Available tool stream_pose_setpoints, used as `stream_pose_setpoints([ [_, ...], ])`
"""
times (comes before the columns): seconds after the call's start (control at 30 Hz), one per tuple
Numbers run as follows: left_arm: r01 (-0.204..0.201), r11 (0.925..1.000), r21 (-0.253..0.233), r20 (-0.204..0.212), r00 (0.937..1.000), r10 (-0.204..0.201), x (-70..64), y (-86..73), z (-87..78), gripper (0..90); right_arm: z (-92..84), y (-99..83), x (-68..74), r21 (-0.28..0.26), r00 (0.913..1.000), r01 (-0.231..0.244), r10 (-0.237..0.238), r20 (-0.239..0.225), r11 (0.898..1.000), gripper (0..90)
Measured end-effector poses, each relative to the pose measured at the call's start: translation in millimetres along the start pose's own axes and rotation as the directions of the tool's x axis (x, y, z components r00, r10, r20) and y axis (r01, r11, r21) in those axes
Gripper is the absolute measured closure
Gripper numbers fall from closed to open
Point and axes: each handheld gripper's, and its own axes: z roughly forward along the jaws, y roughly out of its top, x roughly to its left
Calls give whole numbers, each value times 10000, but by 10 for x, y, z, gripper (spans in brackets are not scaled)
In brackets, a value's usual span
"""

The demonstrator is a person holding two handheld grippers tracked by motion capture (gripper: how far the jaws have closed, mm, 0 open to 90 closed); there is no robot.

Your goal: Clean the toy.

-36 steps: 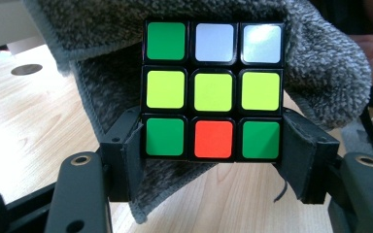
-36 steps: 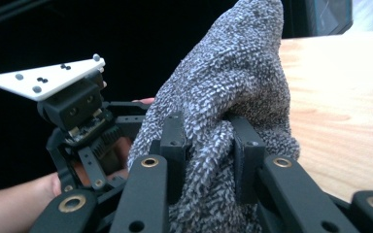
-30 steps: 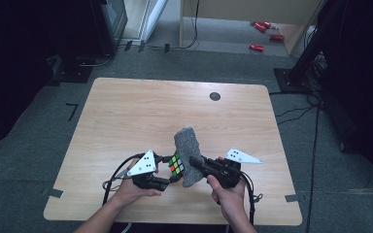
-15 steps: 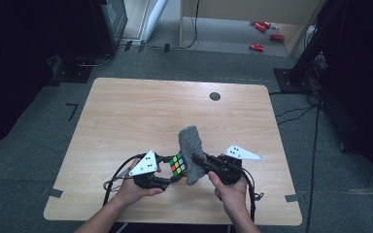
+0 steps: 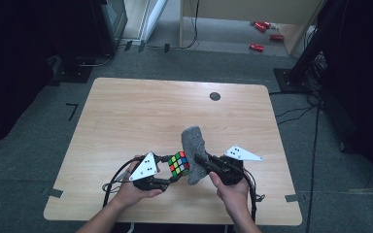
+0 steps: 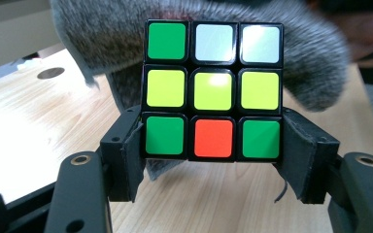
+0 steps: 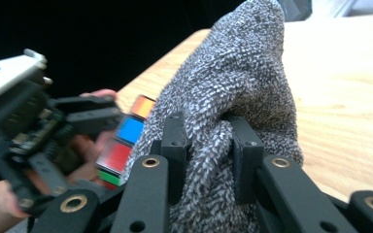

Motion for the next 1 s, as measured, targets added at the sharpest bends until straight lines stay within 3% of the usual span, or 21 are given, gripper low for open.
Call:
stream_pose_setpoints([
  [0.07, -130, 9999, 57, -36, 9999, 130, -29, -8, 22, 352, -7, 28, 80, -147, 9989, 228, -234, -404, 9996, 739],
  [0.17, -454, 9990, 0, -30, 9990, 454, -92, 4, 22, 352, -1, 57, 209, -172, 9960, 660, -669, -596, 9977, 738],
  [0.27, -662, 9978, -99, -237, 9975, 660, -113, 27, -18, 352, 2, 42, 187, -79, 9977, 409, -413, -536, 9991, 738],
  [0.43, -811, 9964, -247, -368, 9961, 802, -126, 51, -58, 352, -31, 10, 42, 113, 9998, -120, 118, 142, 9999, 738],
  [0.53, -1006, 9948, -169, -449, 9940, 998, -151, 53, -38, 352, -63, 42, 111, -185, 10000, 50, -51, -65, 9998, 738],
  [0.63, -863, 9961, -165, -547, 9949, 853, -142, 57, -35, 351, -52, 55, 246, -359, 9972, 595, -610, -428, 9976, 737],
  [0.7, -750, 9969, -228, -565, 9957, 736, -123, 60, -54, 351, -35, 41, 283, -378, 9956, 850, -863, -356, 9957, 738],
  [0.77, -655, 9975, -275, -623, 9960, 637, -101, 57, -77, 351, -21, 30, 233, -336, 9972, 684, -694, -282, 9971, 738],
  [0.9, -449, 9983, -368, -703, 9966, 423, -70, 54, -86, 351, -21, -19, 93, -135, 9974, 438, -429, 580, 9990, 740],
  [1.0, -538, 9985, -134, -823, 9952, 525, -79, 47, -61, 351, -36, -9, 136, -262, 9971, 570, -556, 512, 9980, 739],
])
